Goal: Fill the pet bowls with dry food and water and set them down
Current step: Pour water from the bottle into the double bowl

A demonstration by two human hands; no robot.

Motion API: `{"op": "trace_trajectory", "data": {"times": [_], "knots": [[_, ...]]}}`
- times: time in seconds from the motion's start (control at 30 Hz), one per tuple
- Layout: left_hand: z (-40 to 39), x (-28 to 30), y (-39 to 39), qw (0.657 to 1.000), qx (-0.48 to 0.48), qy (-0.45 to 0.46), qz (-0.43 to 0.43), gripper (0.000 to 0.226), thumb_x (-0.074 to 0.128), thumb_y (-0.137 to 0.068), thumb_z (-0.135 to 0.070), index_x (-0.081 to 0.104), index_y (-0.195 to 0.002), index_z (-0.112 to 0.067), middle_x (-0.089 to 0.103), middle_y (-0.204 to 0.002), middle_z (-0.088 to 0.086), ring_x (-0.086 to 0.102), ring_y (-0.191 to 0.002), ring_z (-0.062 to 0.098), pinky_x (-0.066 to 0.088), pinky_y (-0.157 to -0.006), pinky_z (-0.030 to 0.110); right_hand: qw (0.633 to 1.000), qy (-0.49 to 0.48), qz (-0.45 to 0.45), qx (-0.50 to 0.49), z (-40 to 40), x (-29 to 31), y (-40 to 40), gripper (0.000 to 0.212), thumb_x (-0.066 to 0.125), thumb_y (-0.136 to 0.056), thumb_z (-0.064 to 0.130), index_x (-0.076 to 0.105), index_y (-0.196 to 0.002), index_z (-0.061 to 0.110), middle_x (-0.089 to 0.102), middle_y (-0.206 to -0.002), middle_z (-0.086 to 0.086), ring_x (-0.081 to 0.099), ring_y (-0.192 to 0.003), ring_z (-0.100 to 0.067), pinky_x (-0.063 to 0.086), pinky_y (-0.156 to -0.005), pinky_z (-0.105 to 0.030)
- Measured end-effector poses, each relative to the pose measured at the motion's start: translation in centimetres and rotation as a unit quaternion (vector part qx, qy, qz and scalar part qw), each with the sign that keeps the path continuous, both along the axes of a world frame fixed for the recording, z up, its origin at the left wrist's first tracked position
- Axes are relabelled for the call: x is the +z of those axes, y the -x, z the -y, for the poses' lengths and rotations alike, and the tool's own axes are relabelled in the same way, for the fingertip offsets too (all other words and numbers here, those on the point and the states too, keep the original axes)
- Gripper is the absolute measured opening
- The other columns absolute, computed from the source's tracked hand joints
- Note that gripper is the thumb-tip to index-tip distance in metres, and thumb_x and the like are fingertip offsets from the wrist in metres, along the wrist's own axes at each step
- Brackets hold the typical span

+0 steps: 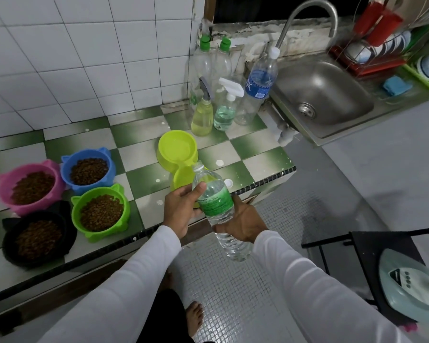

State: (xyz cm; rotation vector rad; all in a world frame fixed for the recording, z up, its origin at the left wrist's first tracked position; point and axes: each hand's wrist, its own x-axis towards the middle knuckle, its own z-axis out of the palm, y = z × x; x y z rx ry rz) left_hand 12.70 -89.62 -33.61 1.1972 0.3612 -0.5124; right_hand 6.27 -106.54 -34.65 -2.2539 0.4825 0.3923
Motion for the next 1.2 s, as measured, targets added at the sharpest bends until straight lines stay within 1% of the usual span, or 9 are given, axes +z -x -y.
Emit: {"op": "trace_trajectory", "data": {"times": [0.07,0.17,0.23,0.33,0.53,0.73,0.83,0.97,1.2], "knots": [[-0.2,0.2,-0.8,1.000,-0.007,0.000,0.004,0.033,0.081,-0.087,-0.028,0.075,-0.114,-0.011,0.080,-0.104,0.003,0.076,-0.099,0.020,0.062,-0.071,0.036,1.000,-0.003,-0.013,0.000,0.1,-0.2,-0.7,0.090,0.089,-0.046,0.058,0.052,-0.124,0.033,0.073,-0.108,0.012,0.070,-0.100,-0.009,0.057,-0.093,-0.032],[-0.4,0.6,-1.9,1.000,-0.014,0.009,0.008,0.034,0.080,-0.088,-0.028,0.074,-0.116,-0.009,0.079,-0.107,0.005,0.076,-0.101,0.022,0.063,-0.077,0.041,1.000,0.009,-0.029,-0.004,0.2,0.1,-1.8,0.085,0.088,-0.045,0.060,0.051,-0.116,0.034,0.073,-0.104,0.010,0.071,-0.096,-0.012,0.059,-0.091,-0.036],[-0.6,0.9,-2.6,1.000,-0.015,0.009,0.011,0.033,0.079,-0.089,-0.028,0.074,-0.116,-0.009,0.079,-0.107,0.005,0.076,-0.100,0.022,0.063,-0.077,0.043,1.000,0.017,-0.024,0.000,-0.1,1.0,-2.5,0.081,0.087,-0.049,0.057,0.051,-0.117,0.031,0.072,-0.104,0.008,0.070,-0.096,-0.015,0.059,-0.091,-0.036],[-0.8,1.3,-3.7,1.000,-0.026,0.010,0.011,0.034,0.078,-0.089,-0.030,0.074,-0.117,-0.011,0.079,-0.109,0.002,0.075,-0.103,0.019,0.063,-0.076,0.040,0.999,0.018,-0.028,0.001,-0.3,1.8,-3.4,0.081,0.088,-0.053,0.052,0.050,-0.119,0.026,0.071,-0.105,0.006,0.069,-0.095,-0.018,0.058,-0.091,-0.035],[-1.1,1.6,-5.8,0.999,-0.032,0.011,-0.005,0.031,0.080,-0.088,-0.032,0.075,-0.112,-0.013,0.080,-0.106,0.001,0.075,-0.103,0.019,0.063,-0.074,0.039,0.998,0.043,-0.035,0.014,-0.4,2.6,-5.3,0.086,0.089,-0.053,0.056,0.048,-0.122,0.026,0.069,-0.108,0.003,0.067,-0.097,-0.021,0.058,-0.090,-0.036],[-1.2,1.3,-7.0,0.999,-0.038,0.020,-0.020,0.032,0.082,-0.085,-0.032,0.076,-0.108,-0.012,0.080,-0.104,0.004,0.075,-0.103,0.023,0.063,-0.082,0.049,0.997,0.050,-0.054,0.008,-0.3,3.0,-6.4,0.085,0.091,-0.050,0.054,0.051,-0.121,0.027,0.068,-0.104,0.007,0.066,-0.093,-0.017,0.056,-0.087,-0.031],[-1.3,1.2,-7.4,0.999,-0.042,0.021,-0.023,0.030,0.082,-0.085,-0.033,0.076,-0.107,-0.012,0.080,-0.104,0.004,0.075,-0.104,0.023,0.063,-0.082,0.049,0.997,0.058,-0.058,0.012,-0.2,3.0,-6.8,0.087,0.089,-0.049,0.058,0.053,-0.121,0.027,0.070,-0.107,0.007,0.066,-0.094,-0.016,0.054,-0.085,-0.029],[-1.5,1.0,-7.8,0.998,-0.054,0.027,-0.022,0.032,0.081,-0.087,-0.033,0.076,-0.109,-0.011,0.079,-0.106,0.006,0.075,-0.105,0.024,0.063,-0.079,0.048,0.997,0.054,-0.061,0.009,-0.2,3.1,-7.3,0.082,0.091,-0.052,0.053,0.054,-0.120,0.027,0.068,-0.102,0.009,0.065,-0.091,-0.015,0.051,-0.082,-0.028],[-1.8,0.5,-8.6,0.998,-0.054,0.025,-0.028,0.039,0.083,-0.085,-0.037,0.075,-0.110,-0.008,0.079,-0.109,0.006,0.073,-0.109,0.027,0.063,-0.082,0.052,0.996,0.056,-0.068,0.015,-0.2,2.9,-8.2,0.087,0.090,-0.044,0.057,0.056,-0.118,0.028,0.070,-0.106,0.007,0.069,-0.094,-0.017,0.058,-0.089,-0.036]]}}
